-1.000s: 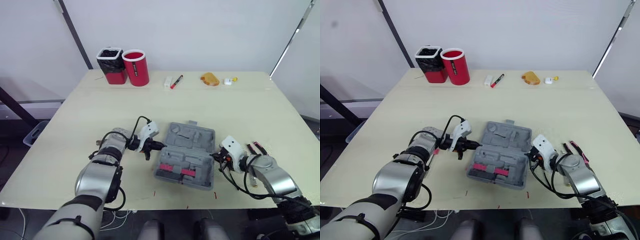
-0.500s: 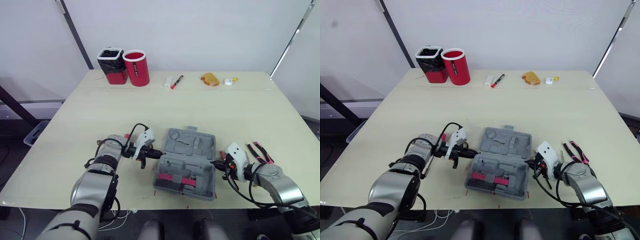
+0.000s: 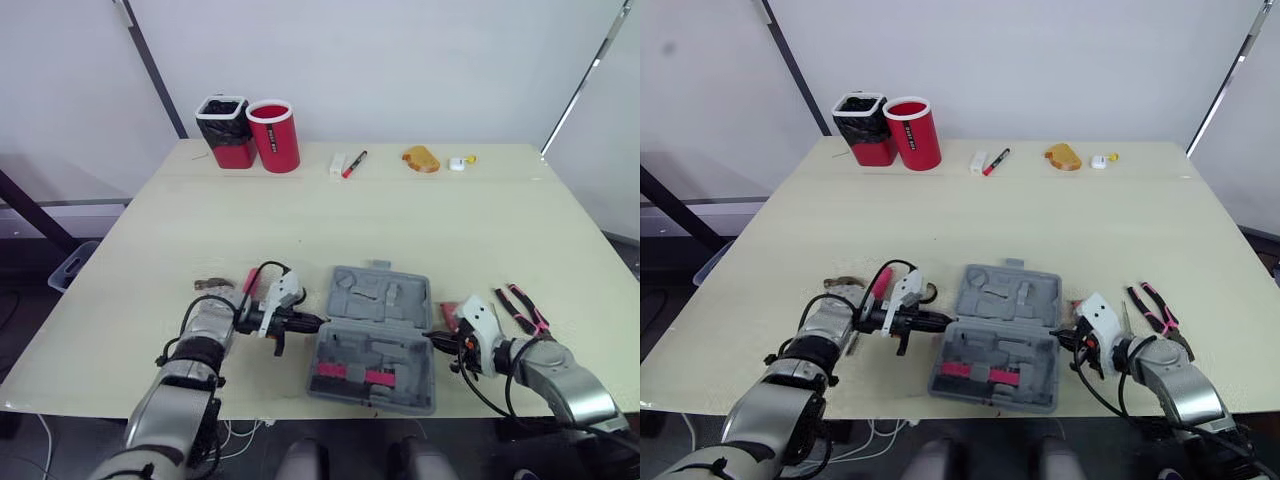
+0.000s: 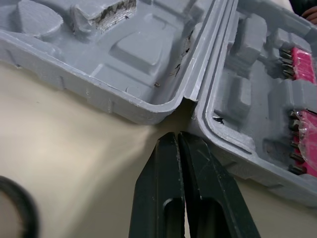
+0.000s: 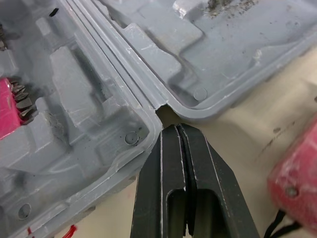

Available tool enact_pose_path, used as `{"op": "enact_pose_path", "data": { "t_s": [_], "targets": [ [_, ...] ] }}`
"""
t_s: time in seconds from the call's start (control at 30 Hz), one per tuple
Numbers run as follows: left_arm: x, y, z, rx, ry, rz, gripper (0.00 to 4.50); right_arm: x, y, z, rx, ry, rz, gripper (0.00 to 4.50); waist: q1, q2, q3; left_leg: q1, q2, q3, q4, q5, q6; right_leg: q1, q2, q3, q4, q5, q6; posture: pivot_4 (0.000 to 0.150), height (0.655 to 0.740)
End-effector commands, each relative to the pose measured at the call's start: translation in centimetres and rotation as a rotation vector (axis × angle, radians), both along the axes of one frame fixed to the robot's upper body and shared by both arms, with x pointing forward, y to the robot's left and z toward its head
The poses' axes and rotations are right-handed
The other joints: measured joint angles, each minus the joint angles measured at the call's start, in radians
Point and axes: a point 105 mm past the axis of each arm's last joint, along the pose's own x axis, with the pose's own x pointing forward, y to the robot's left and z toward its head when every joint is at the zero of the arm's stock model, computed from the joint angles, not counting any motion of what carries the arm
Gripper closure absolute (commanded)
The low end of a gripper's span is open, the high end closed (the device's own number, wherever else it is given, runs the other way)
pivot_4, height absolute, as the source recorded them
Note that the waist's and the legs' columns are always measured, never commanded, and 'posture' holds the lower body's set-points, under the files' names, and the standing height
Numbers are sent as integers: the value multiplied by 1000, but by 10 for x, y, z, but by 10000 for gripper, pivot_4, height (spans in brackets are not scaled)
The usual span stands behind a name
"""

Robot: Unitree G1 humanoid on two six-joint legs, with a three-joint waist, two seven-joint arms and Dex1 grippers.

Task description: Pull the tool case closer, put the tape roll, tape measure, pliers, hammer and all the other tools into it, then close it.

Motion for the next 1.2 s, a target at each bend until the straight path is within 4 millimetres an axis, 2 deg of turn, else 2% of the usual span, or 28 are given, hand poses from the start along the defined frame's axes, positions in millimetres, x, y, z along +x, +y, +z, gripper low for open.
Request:
{"op": "enact_pose_path", "data": {
  "t_s": [0.03,0.3,0.53,0.77,1.2],
  "targets": [
    [-9,-6,3,-7,1,-34,43669,0,-1,13,23,-52,5,45000,0,0,0,0,0,0,0,0,0,0,0,0,0,0,0,1500,7400],
    [-22,-11,5,-6,16,-43,43669,-2,-3,12,33,-46,6,45000,1,0,0,1,0,0,0,0,0,0,0,0,0,0,0,1500,7400],
    [-17,-2,3,12,12,17,43669,-12,10,10,60,-16,59,45000,0,0,0,1,0,0,0,0,0,0,0,0,0,0,0,1500,7400],
    [-16,4,2,25,9,32,43669,-14,14,11,73,-3,67,45000,1,0,0,1,0,0,0,0,0,0,0,0,1,0,0,1500,7400],
    [-25,-3,-2,13,21,2,43669,-10,7,8,49,-13,43,45000,1,0,0,1,0,0,0,0,0,0,0,0,0,0,0,1500,7400]
  ]
}}
